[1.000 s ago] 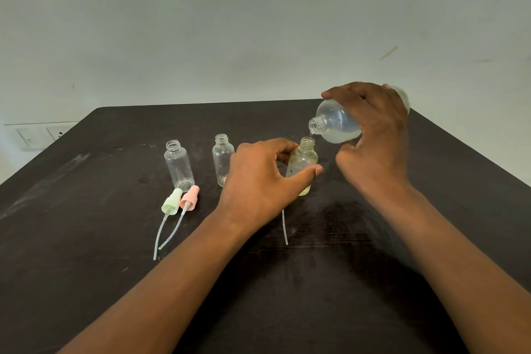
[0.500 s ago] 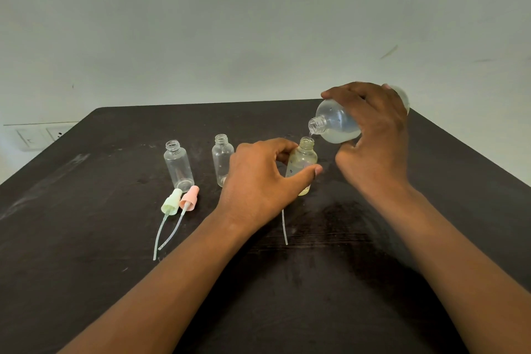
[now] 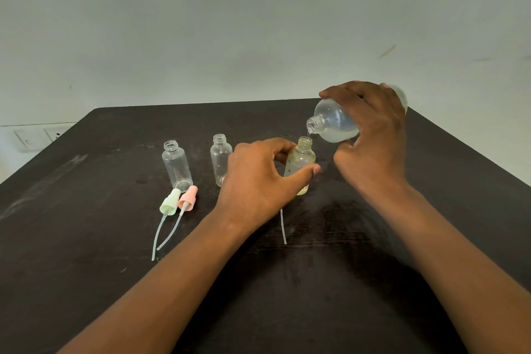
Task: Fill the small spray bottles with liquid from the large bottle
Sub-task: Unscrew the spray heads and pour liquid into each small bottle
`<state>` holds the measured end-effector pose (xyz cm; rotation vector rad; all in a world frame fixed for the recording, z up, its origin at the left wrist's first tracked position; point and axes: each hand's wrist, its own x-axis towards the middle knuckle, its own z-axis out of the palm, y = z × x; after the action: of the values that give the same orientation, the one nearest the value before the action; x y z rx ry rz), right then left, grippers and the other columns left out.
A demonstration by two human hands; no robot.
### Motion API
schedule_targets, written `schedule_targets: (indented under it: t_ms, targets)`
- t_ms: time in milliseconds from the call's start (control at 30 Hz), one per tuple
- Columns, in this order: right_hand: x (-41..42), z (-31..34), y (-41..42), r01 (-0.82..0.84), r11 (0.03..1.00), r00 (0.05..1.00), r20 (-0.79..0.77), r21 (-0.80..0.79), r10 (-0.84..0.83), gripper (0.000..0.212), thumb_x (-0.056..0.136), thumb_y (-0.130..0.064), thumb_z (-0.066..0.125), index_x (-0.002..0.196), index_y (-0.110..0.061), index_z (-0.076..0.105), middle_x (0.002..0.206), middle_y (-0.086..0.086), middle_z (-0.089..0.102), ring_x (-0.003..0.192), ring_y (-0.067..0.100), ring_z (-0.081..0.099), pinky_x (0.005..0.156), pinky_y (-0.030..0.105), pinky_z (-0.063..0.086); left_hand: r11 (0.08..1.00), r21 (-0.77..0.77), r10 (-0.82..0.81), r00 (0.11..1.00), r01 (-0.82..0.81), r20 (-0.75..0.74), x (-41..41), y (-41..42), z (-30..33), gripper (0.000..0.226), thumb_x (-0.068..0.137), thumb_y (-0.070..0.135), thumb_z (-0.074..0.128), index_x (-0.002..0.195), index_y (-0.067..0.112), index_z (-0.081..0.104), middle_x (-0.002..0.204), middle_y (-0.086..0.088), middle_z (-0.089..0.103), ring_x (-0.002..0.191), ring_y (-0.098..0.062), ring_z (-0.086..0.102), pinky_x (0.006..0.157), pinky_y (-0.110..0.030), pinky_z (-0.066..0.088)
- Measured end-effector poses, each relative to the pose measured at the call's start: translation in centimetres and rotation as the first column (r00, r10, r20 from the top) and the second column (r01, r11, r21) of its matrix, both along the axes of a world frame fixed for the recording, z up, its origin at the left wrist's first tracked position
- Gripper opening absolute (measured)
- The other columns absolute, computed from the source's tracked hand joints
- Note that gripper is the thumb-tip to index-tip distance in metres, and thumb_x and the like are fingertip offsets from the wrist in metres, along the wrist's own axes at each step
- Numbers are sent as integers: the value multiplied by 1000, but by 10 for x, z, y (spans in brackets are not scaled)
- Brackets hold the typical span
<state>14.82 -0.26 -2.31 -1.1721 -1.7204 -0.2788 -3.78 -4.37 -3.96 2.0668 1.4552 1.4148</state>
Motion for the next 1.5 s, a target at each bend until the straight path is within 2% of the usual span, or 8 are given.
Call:
schedule_targets:
  t_ms: [200, 467, 700, 867, 1500]
  targets:
    - [0, 0, 0, -3, 1000, 1000, -2, 7, 3, 78, 58, 6, 57, 128, -25, 72, 124, -1, 66, 122, 28, 61, 123, 50, 33, 1000, 17, -3, 1000, 3, -8, 1, 0, 1, 39, 80, 49, 85, 108, 23, 80, 72, 28, 62, 59, 14, 61, 70, -22, 61]
    - [-1, 0, 0, -4, 1000, 1000, -12, 11, 4, 78, 57, 8, 57, 126, -23, 73, 123, 0, 67, 121, 29, 62, 124, 50, 32, 1000, 9, -7, 1000, 7, -5, 0, 0, 1, 38, 80, 49, 86, 107, 23, 80, 64, 29, 61, 61, 9, 66, 75, -29, 63]
    - [-1, 0, 0, -7, 1000, 1000, -8, 7, 8, 77, 57, 7, 57, 126, -24, 72, 123, 0, 67, 122, 29, 61, 125, 47, 30, 1000, 7, -3, 1000, 3, -6, 0, 0, 0, 37, 80, 50, 85, 107, 25, 80, 72, 25, 67, 60, 10, 65, 72, -31, 63]
    - [-1, 0, 0, -5, 1000, 1000, 3, 12, 5, 77, 57, 8, 58, 127, -23, 72, 123, 0, 67, 121, 29, 62, 124, 50, 32, 1000, 1, 1, 1000, -1, -3, 0, 0, 0, 38, 80, 52, 84, 108, 26, 80, 79, 21, 72, 59, 11, 64, 70, -29, 63]
    - [0, -1, 1, 1, 1000, 1000, 6, 27, -1, 78, 57, 8, 56, 127, -22, 72, 122, 1, 67, 120, 30, 62, 122, 52, 34, 1000, -12, 7, 1000, -7, 2, 0, 0, -1, 35, 81, 51, 85, 107, 28, 80, 80, 20, 74, 59, 12, 64, 71, -27, 62]
